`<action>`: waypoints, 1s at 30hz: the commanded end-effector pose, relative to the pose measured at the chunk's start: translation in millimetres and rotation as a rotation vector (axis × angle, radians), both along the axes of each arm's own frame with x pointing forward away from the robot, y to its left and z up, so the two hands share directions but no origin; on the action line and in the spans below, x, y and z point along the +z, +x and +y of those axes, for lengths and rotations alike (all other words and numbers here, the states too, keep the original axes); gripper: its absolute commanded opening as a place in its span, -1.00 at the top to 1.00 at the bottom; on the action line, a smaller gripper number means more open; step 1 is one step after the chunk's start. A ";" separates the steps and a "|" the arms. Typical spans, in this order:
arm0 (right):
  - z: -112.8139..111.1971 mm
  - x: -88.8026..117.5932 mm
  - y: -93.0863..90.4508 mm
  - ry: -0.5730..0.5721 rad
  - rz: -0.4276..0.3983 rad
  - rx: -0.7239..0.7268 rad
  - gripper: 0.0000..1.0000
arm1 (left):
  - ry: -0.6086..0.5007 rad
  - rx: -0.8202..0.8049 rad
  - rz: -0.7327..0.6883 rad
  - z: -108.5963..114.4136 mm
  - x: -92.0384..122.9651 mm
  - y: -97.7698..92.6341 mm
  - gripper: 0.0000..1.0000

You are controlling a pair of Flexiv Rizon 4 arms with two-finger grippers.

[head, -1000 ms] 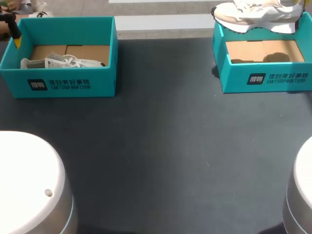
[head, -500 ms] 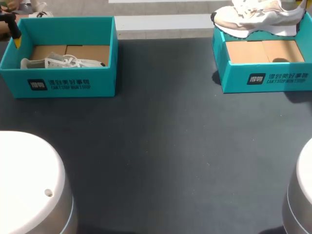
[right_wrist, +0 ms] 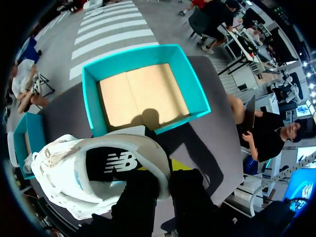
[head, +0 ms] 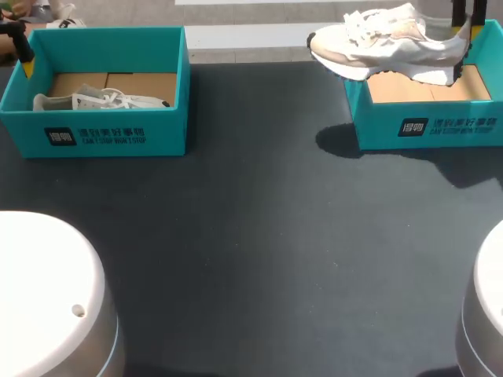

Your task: Take the shoe out of the shoebox, open the shoe tongue, remove and reinsert the insole, then place the shoe into the shoebox

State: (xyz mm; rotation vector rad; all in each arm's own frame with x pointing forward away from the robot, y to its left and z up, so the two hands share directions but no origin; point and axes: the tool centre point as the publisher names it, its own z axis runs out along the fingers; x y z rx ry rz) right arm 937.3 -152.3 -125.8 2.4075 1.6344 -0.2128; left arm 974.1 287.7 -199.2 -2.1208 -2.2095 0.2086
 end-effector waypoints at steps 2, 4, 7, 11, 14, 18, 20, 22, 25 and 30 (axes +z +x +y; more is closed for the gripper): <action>44.4 0.8 -65.5 -0.045 -0.175 0.004 1.00 | 0.002 0.000 -0.001 0.3 0.1 -0.6 -1.00; 62.5 -0.1 -82.6 -0.073 -0.163 0.015 1.00 | 0.002 0.000 -0.001 0.3 0.1 -0.6 -1.00; 84.8 -1.0 -105.4 -0.064 -0.160 -0.001 1.00 | 0.002 0.000 -0.001 0.3 0.1 -0.6 -1.00; 110.1 -4.4 -133.1 -0.124 -0.108 0.013 1.00 | 0.002 0.000 -0.001 0.3 0.1 -0.6 -1.00; 110.1 -4.4 -133.1 -0.124 -0.108 0.013 1.00 | 0.002 0.000 -0.001 0.3 0.1 -0.6 -1.00; 110.1 -4.4 -133.1 -0.124 -0.108 0.013 1.00 | 0.002 0.000 -0.001 0.3 0.1 -0.6 -1.00; 110.1 -4.4 -133.1 -0.124 -0.108 0.013 1.00 | 0.002 0.000 -0.001 0.3 0.1 -0.6 -1.00; 110.1 -4.4 -133.1 -0.124 -0.108 0.013 1.00 | 0.002 0.000 -0.001 0.3 0.1 -0.6 -1.00; 110.1 -4.4 -133.1 -0.124 -0.108 0.013 1.00 | 0.002 0.000 -0.001 0.3 0.1 -0.6 -1.00; 110.1 -4.4 -133.1 -0.124 -0.108 0.013 1.00 | 0.002 0.000 -0.001 0.3 0.1 -0.6 -1.00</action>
